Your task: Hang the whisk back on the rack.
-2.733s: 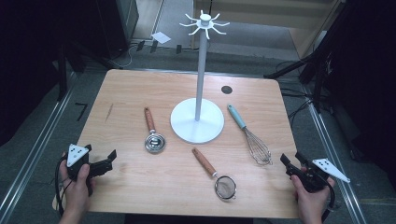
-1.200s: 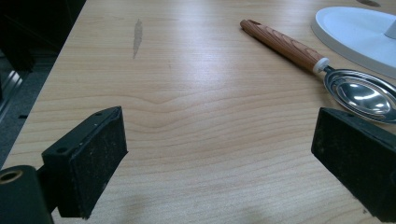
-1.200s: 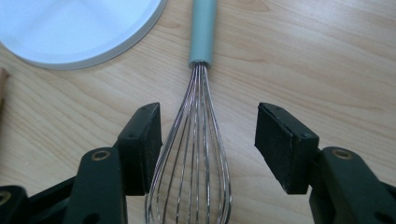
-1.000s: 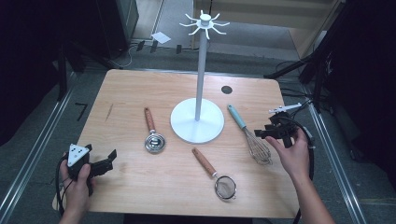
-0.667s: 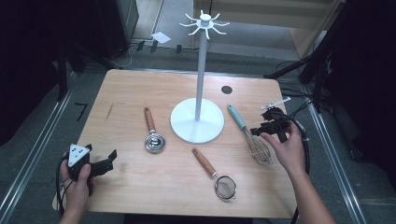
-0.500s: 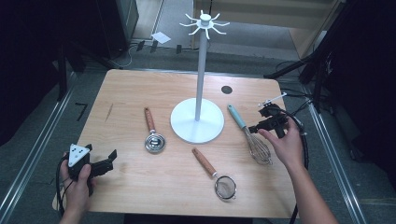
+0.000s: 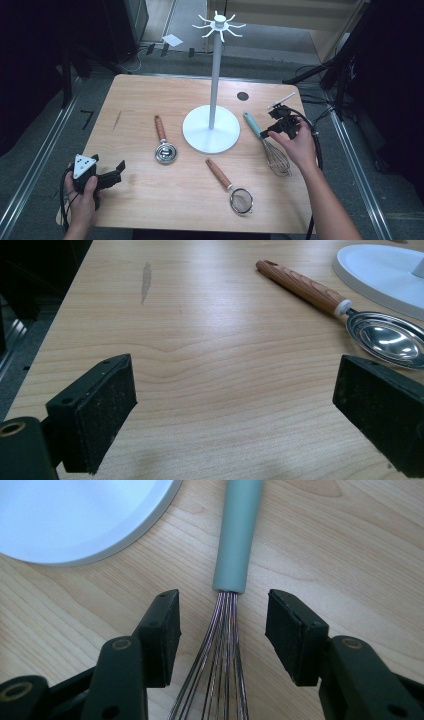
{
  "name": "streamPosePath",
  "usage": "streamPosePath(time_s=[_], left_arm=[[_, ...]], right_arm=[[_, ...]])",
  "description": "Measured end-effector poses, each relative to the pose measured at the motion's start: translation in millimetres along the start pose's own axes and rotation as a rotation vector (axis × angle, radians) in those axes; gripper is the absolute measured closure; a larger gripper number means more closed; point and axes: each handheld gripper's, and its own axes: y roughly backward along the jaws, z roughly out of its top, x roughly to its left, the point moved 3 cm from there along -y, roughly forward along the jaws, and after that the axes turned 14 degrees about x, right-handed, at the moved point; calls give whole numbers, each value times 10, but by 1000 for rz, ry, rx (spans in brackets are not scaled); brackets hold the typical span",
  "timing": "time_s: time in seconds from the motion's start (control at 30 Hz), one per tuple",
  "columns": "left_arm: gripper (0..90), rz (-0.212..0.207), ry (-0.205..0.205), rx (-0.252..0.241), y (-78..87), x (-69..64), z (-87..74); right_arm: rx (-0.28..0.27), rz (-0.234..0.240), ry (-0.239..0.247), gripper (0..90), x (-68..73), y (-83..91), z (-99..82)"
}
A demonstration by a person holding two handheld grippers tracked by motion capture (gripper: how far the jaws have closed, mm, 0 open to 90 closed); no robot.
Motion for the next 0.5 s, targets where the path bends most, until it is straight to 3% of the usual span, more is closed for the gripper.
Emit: streamPosePath(time_s=[0.27,0.5], left_arm=[[43,0,-2,0,0,-1,0],[43,-1,-4,-1,0,-2,1]], right_arm=[[75,-23,12,533,13,-97,142],[110,-47,16,568,18,-166,259]])
